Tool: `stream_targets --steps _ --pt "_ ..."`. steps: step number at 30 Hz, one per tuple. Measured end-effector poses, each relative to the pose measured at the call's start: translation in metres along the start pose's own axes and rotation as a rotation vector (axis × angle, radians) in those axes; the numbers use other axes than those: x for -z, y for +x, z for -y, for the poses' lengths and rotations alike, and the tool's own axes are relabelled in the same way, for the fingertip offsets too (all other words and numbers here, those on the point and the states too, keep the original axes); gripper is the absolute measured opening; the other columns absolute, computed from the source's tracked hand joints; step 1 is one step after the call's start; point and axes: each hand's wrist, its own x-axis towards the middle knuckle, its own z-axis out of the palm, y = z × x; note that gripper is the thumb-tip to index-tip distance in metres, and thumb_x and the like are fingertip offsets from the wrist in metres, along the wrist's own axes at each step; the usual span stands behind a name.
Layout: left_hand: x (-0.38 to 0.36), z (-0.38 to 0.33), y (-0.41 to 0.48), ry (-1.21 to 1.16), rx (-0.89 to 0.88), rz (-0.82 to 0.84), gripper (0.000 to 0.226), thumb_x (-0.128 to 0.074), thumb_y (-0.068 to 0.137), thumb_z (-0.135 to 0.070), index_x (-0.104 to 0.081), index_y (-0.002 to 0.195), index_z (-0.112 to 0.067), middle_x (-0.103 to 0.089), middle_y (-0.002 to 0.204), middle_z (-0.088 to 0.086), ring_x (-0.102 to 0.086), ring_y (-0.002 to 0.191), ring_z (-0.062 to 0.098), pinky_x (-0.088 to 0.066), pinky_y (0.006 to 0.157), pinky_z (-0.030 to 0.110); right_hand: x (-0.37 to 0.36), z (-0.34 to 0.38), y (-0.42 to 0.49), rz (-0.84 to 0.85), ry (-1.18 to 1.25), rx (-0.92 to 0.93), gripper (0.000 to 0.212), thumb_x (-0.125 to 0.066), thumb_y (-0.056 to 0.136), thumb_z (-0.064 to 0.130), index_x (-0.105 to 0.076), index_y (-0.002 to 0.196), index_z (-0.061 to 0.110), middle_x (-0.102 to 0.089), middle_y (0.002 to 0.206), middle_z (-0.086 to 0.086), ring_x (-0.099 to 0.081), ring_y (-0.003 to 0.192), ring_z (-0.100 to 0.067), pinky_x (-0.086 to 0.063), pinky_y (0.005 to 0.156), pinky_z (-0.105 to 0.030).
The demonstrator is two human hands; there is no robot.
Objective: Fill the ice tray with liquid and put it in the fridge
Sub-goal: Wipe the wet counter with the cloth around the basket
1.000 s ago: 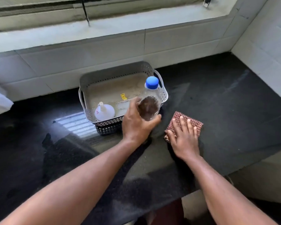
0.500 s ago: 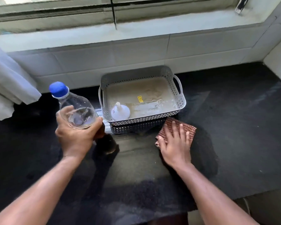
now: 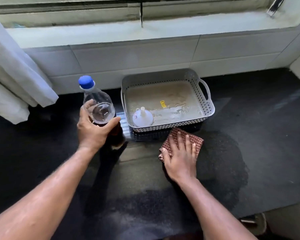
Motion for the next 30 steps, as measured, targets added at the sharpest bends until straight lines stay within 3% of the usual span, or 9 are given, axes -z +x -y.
stream_targets --steps 3,7,9,12,14,18,22,26,30 --pt "0.002 0.025 -0.013 -0.032 0.055 0.154 0.098 -0.089 0.064 -0.059 -0.042 0.146 -0.034 -0.060 0.137 -0.005 -0.057 0.131 0.011 -0.042 0.114 0.028 -0.014 0.036 -0.020 0.078 0.023 0.321 0.063 -0.039 0.100 0.058 -0.045 0.157 0.032 -0.030 0.170 0.001 -0.017 0.160 -0.029 -0.009 0.128 -0.052" --pt "0.016 0.059 -0.052 0.452 0.011 0.277 0.097 -0.050 0.084 -0.076 -0.044 0.150 -0.005 -0.050 0.146 0.021 -0.043 0.139 0.036 -0.031 0.120 0.051 -0.017 0.015 -0.055 0.177 0.023 0.697 0.056 -0.052 0.098 0.057 -0.053 0.150 0.036 -0.034 0.168 0.008 -0.020 0.159 -0.021 -0.014 0.128 -0.049" --pt "0.020 0.067 -0.059 0.566 -0.068 0.283 0.087 -0.041 0.090 -0.070 -0.055 0.143 -0.002 -0.053 0.146 0.020 -0.044 0.140 0.036 -0.027 0.121 0.055 -0.010 -0.010 -0.047 0.090 0.025 0.510 0.059 -0.050 0.096 0.059 -0.056 0.148 0.034 -0.037 0.166 0.005 -0.024 0.158 -0.025 -0.024 0.124 -0.057" --pt "0.017 0.065 -0.059 0.634 -0.054 0.286 0.078 -0.044 0.092 -0.064 -0.058 0.140 -0.003 -0.051 0.150 0.019 -0.040 0.145 0.035 -0.019 0.126 0.052 0.004 -0.019 -0.013 -0.046 0.041 -0.061 0.068 -0.038 0.096 0.064 -0.050 0.154 0.029 -0.032 0.169 -0.002 -0.018 0.159 -0.030 -0.015 0.127 -0.057" --pt "0.016 0.066 -0.060 0.656 -0.055 0.288 0.076 -0.045 0.093 -0.062 -0.058 0.140 -0.004 -0.050 0.152 0.018 -0.038 0.147 0.035 -0.016 0.127 0.050 -0.003 0.014 -0.004 -0.073 0.006 -0.138 0.065 -0.041 0.100 0.059 -0.047 0.156 0.027 -0.030 0.170 -0.005 -0.016 0.159 -0.032 -0.010 0.128 -0.054" --pt "0.017 0.070 -0.058 0.655 -0.086 0.267 0.074 -0.041 0.093 -0.061 -0.061 0.136 -0.003 -0.054 0.148 0.020 -0.043 0.143 0.039 -0.021 0.125 0.052 -0.039 0.092 -0.044 0.047 0.039 0.348 0.058 -0.048 0.100 0.055 -0.050 0.154 0.033 -0.032 0.169 0.003 -0.020 0.159 -0.028 -0.015 0.127 -0.056" --pt "0.015 0.074 -0.059 0.669 -0.132 0.255 0.067 -0.048 0.094 -0.054 -0.061 0.134 -0.002 -0.055 0.146 0.022 -0.044 0.141 0.041 -0.025 0.123 0.055 -0.040 0.062 -0.104 0.121 0.045 0.661 0.053 -0.055 0.097 0.054 -0.055 0.147 0.037 -0.040 0.165 0.007 -0.026 0.157 -0.023 -0.020 0.125 -0.050" --pt "0.017 0.073 -0.059 0.579 -0.191 0.182 0.053 -0.055 0.092 -0.051 -0.064 0.116 -0.004 -0.058 0.132 0.020 -0.051 0.126 0.041 -0.038 0.110 0.055 0.001 -0.029 -0.067 -0.074 0.129 0.152 0.057 -0.051 0.095 0.054 -0.064 0.143 0.025 -0.040 0.161 0.001 -0.034 0.153 -0.035 -0.026 0.122 -0.056" --pt "0.023 0.073 -0.075 0.480 -0.551 0.129 0.034 -0.065 0.086 -0.048 -0.056 0.088 -0.015 -0.057 0.100 0.007 -0.052 0.091 0.032 -0.039 0.082 0.046 0.017 -0.047 0.003 -0.108 0.075 -0.287 0.055 -0.050 0.104 0.052 -0.051 0.154 0.027 -0.030 0.170 -0.003 -0.015 0.160 -0.029 -0.011 0.128 -0.051"
